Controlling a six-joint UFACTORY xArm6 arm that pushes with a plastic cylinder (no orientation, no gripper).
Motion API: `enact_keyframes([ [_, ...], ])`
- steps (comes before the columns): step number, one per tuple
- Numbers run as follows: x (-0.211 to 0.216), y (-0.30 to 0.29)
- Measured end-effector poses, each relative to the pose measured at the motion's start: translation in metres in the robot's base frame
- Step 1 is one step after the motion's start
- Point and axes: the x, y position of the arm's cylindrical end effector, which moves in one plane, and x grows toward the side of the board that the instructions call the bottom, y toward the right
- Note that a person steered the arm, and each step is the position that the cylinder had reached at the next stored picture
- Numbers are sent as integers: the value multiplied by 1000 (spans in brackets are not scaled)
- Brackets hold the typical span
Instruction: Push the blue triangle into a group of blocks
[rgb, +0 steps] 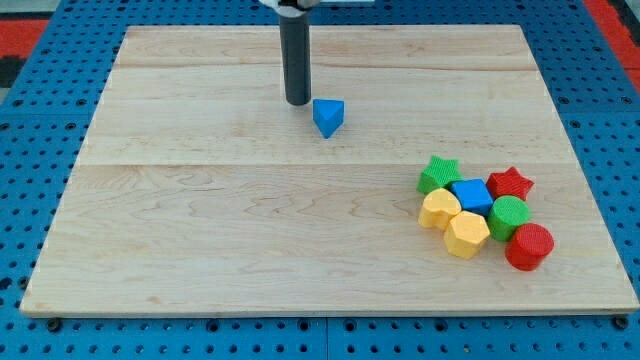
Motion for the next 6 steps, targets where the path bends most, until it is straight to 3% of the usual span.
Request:
enact_keyframes([
  [1,25,62],
  [3,94,83],
  [6,98,106],
])
